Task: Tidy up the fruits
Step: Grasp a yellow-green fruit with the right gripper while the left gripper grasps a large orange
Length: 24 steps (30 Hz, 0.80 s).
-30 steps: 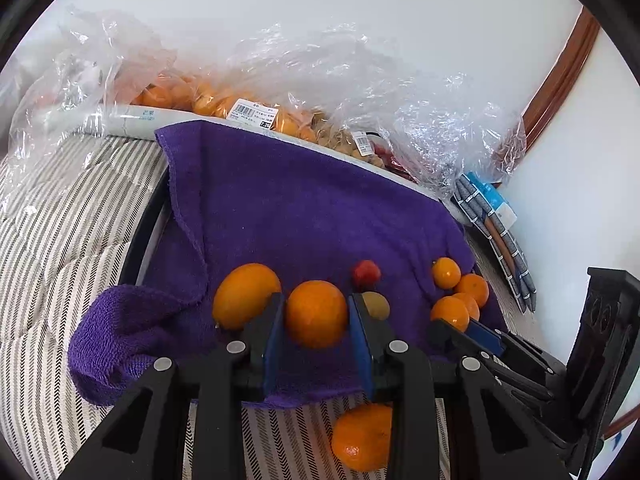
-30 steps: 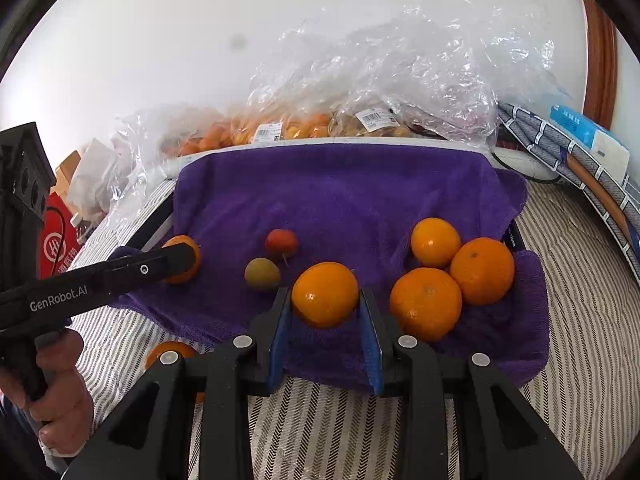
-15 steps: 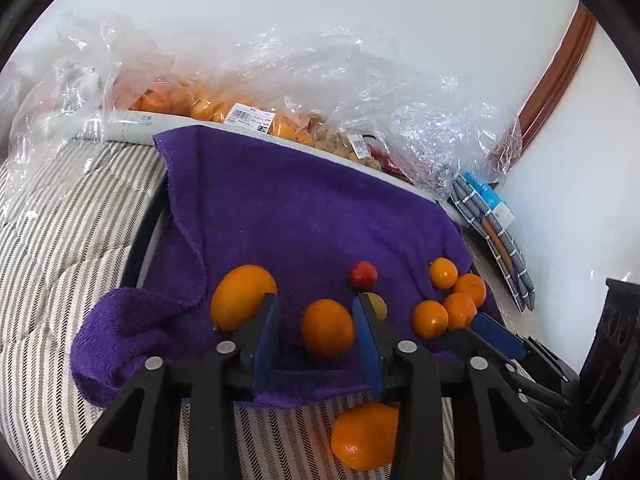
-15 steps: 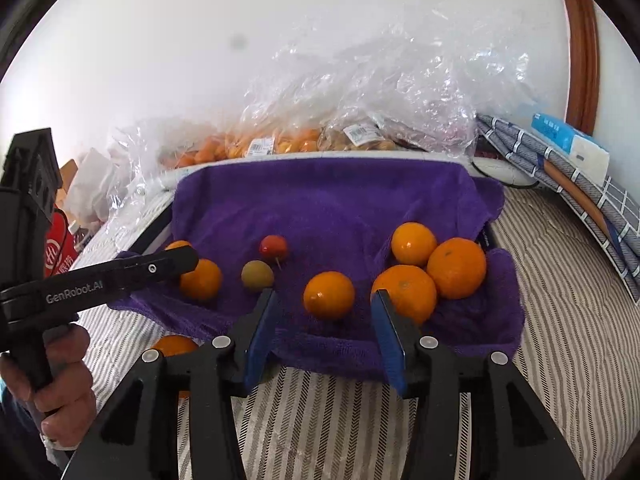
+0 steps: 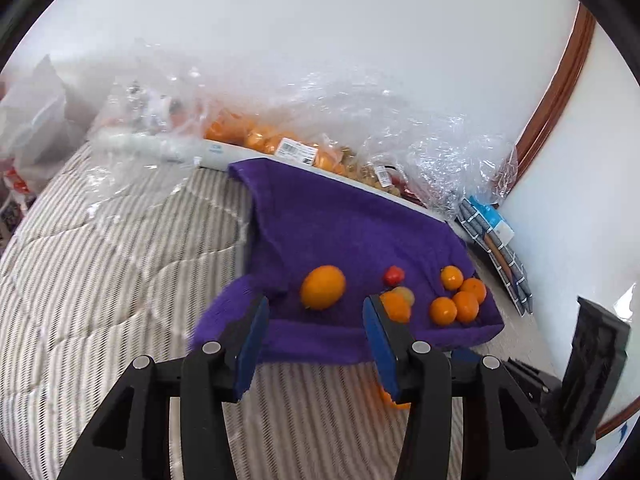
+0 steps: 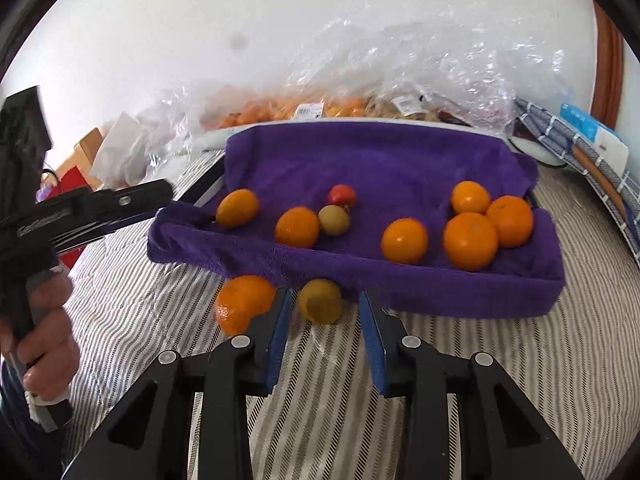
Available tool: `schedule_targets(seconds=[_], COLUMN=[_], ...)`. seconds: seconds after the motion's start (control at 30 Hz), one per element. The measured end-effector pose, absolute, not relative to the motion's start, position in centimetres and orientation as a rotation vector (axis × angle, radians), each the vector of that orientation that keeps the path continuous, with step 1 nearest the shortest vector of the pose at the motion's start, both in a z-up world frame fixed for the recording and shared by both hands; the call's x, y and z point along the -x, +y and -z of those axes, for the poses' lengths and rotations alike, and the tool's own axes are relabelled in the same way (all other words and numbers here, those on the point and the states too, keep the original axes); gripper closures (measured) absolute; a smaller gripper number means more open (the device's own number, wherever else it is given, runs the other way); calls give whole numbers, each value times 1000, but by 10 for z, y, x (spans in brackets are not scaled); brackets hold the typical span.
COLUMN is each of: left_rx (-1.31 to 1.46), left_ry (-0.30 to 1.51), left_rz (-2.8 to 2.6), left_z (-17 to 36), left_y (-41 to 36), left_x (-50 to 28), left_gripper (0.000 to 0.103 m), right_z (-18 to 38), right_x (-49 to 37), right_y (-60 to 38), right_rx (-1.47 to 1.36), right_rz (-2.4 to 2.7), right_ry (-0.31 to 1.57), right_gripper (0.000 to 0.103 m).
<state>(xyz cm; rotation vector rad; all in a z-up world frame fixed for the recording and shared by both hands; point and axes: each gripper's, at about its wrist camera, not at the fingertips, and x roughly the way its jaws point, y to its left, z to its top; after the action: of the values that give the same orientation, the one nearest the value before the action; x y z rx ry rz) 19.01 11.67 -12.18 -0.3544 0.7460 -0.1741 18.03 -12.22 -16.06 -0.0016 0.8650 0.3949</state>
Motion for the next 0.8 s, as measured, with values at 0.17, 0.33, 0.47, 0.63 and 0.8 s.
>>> schedule_targets(seconds=[0.17, 0.33, 0.47, 0.63, 0.8], left_rx=[379, 351, 300, 268, 236], left_ry=[769, 793, 829, 878, 918], left_rz=[151, 205, 272, 377, 363], left_z=[133, 140, 145, 150, 157], left_y=[131, 118, 95, 56, 29], left_x=[-184, -185, -184, -183, -186], left_gripper=[56, 56, 56, 56, 56], right_z=[179, 181, 173, 154, 142], right_x=[-202, -203, -187, -172, -159], right_y=[-119, -122, -136, -165, -188], right_rx=[-38, -55, -41, -57, -44], right_rz=[-396, -410, -375, -343, -304], right_ry=[964, 953, 903, 855, 834], right_gripper=[68, 74, 74, 74, 74])
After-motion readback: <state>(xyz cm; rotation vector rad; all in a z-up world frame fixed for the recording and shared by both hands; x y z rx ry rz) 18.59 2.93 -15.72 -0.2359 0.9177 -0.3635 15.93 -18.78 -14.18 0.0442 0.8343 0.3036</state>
